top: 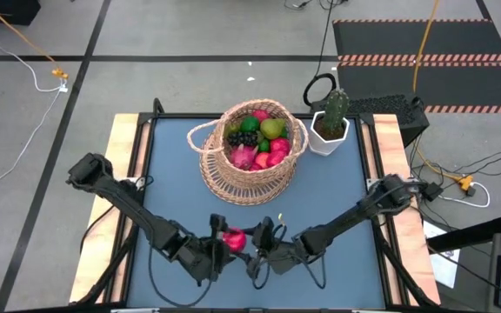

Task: Build produce basket
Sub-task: Put the apple into the basket

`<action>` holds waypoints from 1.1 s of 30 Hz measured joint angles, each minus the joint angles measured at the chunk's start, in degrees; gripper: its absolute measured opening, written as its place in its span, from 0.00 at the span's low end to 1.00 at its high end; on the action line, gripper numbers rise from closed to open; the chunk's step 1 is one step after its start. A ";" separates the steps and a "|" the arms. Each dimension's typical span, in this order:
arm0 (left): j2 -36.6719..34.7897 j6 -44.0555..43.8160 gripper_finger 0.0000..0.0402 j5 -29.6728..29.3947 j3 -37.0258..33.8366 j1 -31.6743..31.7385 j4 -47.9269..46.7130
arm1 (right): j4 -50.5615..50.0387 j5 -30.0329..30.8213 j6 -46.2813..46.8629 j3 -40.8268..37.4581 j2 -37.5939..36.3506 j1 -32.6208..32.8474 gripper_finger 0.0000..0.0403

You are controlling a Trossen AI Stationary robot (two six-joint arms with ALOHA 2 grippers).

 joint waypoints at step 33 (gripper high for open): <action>-31.44 -4.78 0.93 -25.26 -18.00 17.91 1.52 | -19.18 -15.62 -26.45 -0.09 -19.34 -43.10 0.83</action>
